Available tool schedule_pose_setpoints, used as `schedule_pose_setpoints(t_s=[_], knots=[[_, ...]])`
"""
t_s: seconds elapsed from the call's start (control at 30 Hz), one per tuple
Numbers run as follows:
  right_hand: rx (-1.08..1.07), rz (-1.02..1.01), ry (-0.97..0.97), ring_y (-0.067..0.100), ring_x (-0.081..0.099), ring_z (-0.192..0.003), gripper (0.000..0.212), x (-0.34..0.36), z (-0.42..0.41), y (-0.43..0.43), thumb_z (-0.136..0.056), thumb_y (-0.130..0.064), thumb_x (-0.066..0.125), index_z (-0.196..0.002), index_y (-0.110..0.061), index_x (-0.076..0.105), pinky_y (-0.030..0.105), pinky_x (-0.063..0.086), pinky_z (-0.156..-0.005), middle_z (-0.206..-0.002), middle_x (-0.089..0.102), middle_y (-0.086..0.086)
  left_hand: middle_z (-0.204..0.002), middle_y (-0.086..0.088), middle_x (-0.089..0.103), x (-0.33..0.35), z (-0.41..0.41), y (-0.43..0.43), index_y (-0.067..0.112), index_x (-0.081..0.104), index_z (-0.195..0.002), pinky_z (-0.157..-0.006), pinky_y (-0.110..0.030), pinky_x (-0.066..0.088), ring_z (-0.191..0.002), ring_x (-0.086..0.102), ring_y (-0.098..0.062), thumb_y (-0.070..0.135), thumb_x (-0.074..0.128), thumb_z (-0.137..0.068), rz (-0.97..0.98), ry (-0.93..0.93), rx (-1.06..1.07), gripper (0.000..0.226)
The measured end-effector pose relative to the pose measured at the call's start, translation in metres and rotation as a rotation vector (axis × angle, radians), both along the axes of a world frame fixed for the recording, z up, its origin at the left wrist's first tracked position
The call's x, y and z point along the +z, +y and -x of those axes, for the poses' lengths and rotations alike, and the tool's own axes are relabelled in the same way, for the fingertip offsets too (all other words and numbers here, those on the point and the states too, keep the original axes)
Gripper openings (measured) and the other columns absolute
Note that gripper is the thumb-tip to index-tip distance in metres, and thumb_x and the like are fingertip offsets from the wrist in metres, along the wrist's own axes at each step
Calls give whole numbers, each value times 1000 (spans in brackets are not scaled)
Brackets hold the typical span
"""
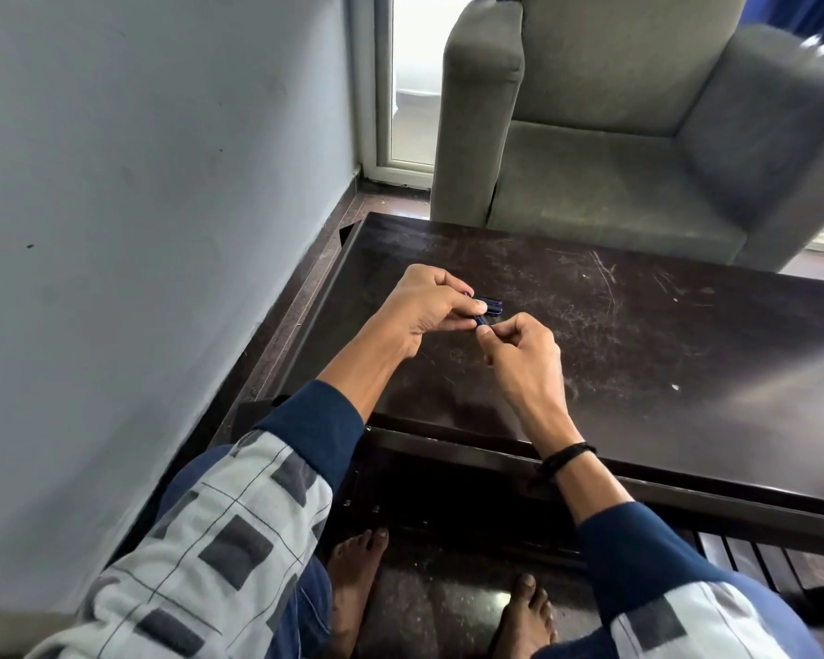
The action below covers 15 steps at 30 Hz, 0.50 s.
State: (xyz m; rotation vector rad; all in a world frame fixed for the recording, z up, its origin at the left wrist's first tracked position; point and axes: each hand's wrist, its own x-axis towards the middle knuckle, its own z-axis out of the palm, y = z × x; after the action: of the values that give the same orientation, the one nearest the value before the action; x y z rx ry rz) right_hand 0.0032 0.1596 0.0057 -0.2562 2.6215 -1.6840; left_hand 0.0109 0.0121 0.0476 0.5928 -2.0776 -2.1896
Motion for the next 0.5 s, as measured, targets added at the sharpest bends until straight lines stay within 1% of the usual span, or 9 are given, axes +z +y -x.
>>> schedule_pose_setpoints(t_s=[0.07, 0.13, 0.27, 0.33, 0.4, 0.5], knots=[[-21, -6, 16, 21, 63, -66, 25, 1, -1, -1, -93, -31, 71, -80, -12, 61, 38, 52, -66, -73, 69, 4, -95, -24, 73, 0, 0, 0, -11, 67, -101, -62, -26, 61, -72, 76, -22, -10, 80, -75, -6, -2, 0, 29], [-34, -16, 22, 13, 56, -61, 28, 3, -3, 0, -93, -33, 72, -79, -11, 61, 32, 46, -60, -69, 64, 0, -94, -23, 73, 1, -1, 0, -12, 67, -103, -61, -25, 60, -72, 76, -22, -10, 80, -76, -7, -3, -3, 30], [-82, -19, -16, 10, 47, -54, 39, 6, -3, 1, -89, -41, 74, -74, -8, 59, 29, 39, -55, -60, 55, -7, -93, -21, 73, 5, -2, -3, -11, 67, -105, -61, -25, 61, -74, 77, -23, -10, 79, -78, -21, 5, -1, 30], [-73, -17, -39, 10, 45, -54, 39, 5, -2, 0, -89, -43, 74, -72, -12, 56, 30, 38, -55, -59, 53, -7, -98, -23, 73, 5, -3, -4, -10, 68, -104, -61, -24, 60, -76, 77, -24, -9, 79, -78, -8, 7, 0, 29], [-26, -12, -91, 11, 46, -55, 38, 5, 1, 0, -89, -46, 73, -72, -17, 54, 30, 38, -56, -61, 55, -6, -101, -23, 72, 5, -4, -6, -10, 69, -103, -61, -24, 60, -78, 77, -24, -8, 79, -78, 12, 12, 9, 27], [76, 9, -195, 11, 49, -52, 34, 1, 5, 2, -92, -46, 70, -77, -18, 57, 31, 41, -55, -61, 60, -2, -96, -19, 73, 4, -1, -14, -5, 71, -98, -63, -23, 61, -76, 76, -20, -5, 79, -80, 83, 40, 74, 20]])
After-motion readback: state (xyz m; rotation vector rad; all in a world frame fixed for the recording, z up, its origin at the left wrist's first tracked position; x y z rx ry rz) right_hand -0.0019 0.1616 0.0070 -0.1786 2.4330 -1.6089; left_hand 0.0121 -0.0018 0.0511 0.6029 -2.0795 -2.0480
